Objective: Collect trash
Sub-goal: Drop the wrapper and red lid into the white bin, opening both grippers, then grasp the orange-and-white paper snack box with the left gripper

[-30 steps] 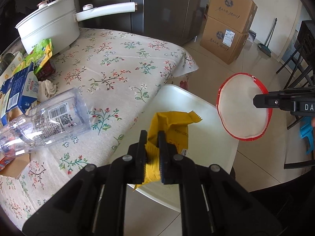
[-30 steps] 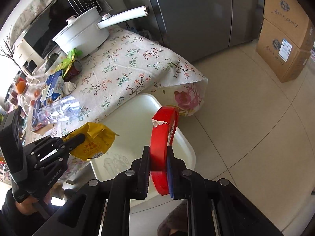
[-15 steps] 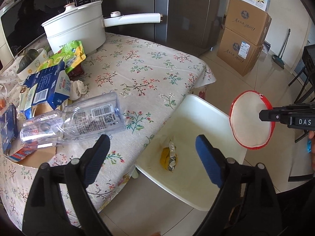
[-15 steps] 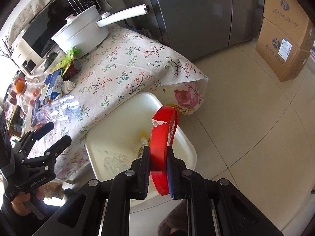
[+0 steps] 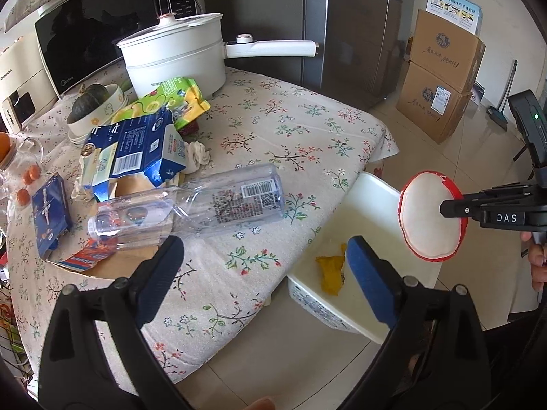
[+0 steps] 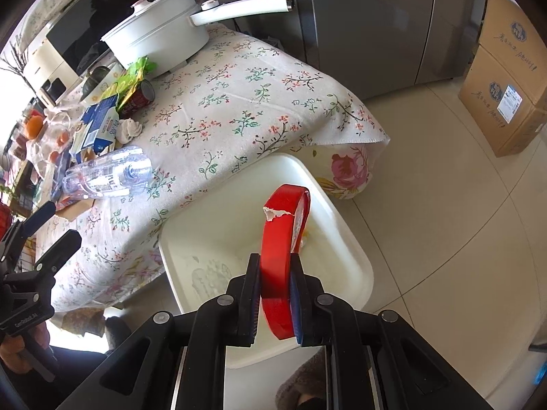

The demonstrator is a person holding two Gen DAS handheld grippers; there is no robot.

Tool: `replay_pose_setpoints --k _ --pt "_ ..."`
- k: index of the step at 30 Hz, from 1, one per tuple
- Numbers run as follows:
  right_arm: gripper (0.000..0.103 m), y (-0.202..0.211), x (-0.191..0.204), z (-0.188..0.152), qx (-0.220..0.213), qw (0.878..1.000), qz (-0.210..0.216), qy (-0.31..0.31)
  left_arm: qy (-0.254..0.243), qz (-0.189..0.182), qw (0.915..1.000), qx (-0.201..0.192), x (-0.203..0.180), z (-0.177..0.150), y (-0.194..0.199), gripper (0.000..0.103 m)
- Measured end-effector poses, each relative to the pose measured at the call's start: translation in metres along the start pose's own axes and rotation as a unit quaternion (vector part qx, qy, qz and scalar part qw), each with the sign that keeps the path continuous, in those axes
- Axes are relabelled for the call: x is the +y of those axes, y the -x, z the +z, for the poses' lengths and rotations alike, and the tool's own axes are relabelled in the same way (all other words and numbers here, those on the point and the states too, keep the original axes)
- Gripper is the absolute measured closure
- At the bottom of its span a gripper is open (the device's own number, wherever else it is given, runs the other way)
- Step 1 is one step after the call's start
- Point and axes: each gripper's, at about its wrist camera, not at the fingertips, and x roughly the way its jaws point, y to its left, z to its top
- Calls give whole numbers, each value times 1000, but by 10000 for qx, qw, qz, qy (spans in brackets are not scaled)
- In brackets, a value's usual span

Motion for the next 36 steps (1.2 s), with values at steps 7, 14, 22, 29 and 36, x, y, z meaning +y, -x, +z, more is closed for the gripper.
replay_pose_setpoints --k 7,14,22,29,36 --pt "42 5 21 5 -136 9999 29 -14 204 142 9997 43 29 -6 9 7" --pt "39 7 42 12 -214 9997 79 62 449 284 9986 20 59 -11 20 7" --pt "34 7 71 19 -339 9988 -96 352 686 465 9966 -21 94 -16 33 7" --pt "31 4 102 26 -386 9974 -59 608 1035 578 9929 1 135 -20 44 7" --pt "27 0 147 37 -484 9938 -33 999 1401 698 9873 262 173 -28 39 7"
